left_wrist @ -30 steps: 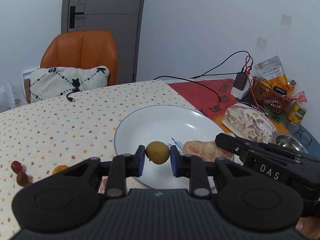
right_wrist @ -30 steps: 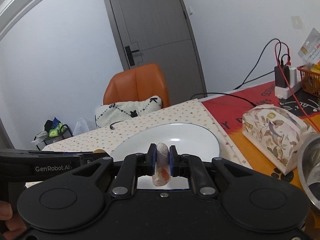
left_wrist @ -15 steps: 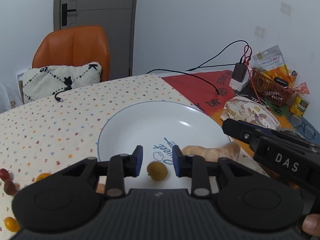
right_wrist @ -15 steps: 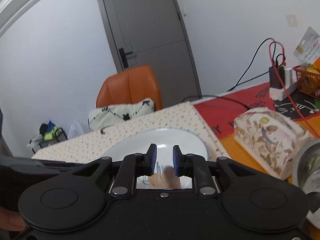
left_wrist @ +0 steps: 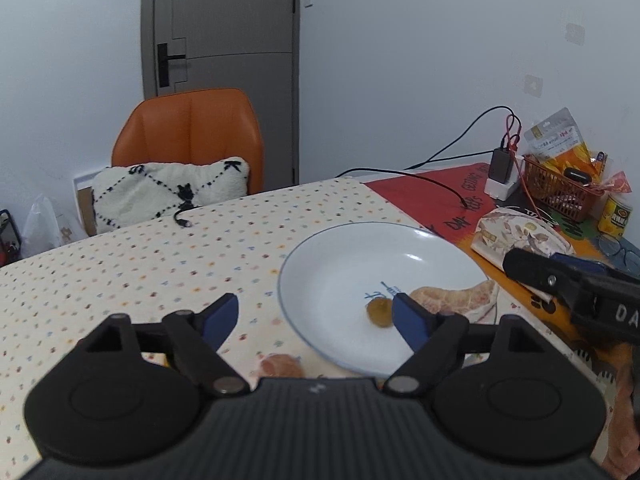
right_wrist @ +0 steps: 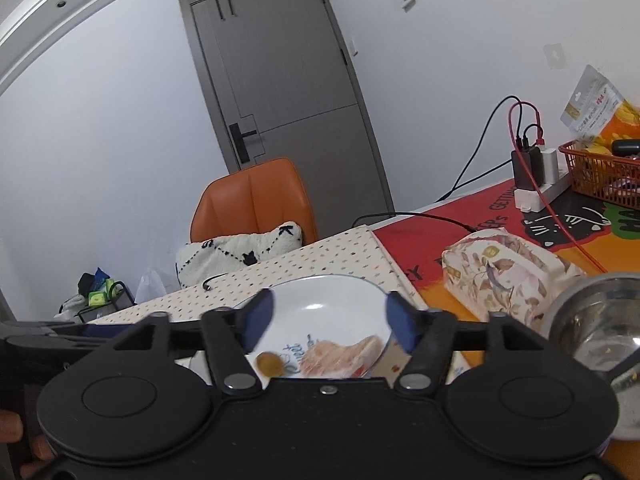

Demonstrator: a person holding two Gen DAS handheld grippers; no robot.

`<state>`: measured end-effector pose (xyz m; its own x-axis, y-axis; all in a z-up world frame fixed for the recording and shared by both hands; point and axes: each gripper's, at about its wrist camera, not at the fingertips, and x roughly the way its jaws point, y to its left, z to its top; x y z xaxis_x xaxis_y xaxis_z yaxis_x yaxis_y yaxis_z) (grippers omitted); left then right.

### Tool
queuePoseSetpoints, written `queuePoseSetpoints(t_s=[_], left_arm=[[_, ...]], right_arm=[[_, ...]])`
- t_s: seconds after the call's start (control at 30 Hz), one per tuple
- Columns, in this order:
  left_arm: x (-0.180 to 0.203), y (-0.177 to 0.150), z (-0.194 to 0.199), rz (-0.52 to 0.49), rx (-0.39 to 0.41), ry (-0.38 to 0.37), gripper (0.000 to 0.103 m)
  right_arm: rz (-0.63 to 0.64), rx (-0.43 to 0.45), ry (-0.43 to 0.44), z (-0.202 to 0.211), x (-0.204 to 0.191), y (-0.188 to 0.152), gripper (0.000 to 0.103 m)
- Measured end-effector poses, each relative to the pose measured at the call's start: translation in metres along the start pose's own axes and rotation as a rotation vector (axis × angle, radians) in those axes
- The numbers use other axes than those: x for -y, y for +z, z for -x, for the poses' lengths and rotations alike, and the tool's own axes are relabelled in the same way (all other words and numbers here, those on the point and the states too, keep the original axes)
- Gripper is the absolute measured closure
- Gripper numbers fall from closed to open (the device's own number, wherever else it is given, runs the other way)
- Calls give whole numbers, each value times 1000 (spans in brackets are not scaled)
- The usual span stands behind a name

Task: Organize fruits
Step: 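Open the left gripper over the plate while the right gripper releases the peeled piece there, then move both grippers back from the plate toward the remaining fruits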

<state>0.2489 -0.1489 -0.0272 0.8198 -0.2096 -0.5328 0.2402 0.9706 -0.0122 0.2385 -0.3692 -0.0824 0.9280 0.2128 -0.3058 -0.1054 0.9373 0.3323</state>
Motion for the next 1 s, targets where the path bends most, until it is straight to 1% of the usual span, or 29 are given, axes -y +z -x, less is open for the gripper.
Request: queuePoseSetpoints(t_s=[0.03, 0.07, 0.13, 0.23, 0.47, 0.63, 0.73, 0.87, 1.0], left_arm=[[-3, -1, 4, 7, 3, 4, 19], [-7, -2, 8, 15, 8, 11, 18], [-14, -4, 15, 29, 22, 23, 15], [-26, -8, 25, 51, 36, 25, 13], [-55, -16, 47, 96, 56, 60, 12], [-77, -24, 64, 133, 76, 73, 11], [-89, -29, 74, 152, 94, 88, 11], [-101, -36, 88, 188, 91, 97, 10], [-110, -43, 100, 197, 87, 106, 10]], right_arm=[[11, -1, 3, 2, -5, -2, 21], [25, -3, 8, 3, -10, -4, 17], [58, 1, 11, 7, -22, -7, 6], [94, 4, 10, 11, -38, -12, 0], [85, -23, 20, 13, -57, -18, 0], [107, -29, 15, 17, -70, -24, 0], [101, -52, 40, 17, -75, -25, 0], [102, -59, 47, 21, -83, -26, 0], [128, -63, 62, 28, -95, -27, 0]])
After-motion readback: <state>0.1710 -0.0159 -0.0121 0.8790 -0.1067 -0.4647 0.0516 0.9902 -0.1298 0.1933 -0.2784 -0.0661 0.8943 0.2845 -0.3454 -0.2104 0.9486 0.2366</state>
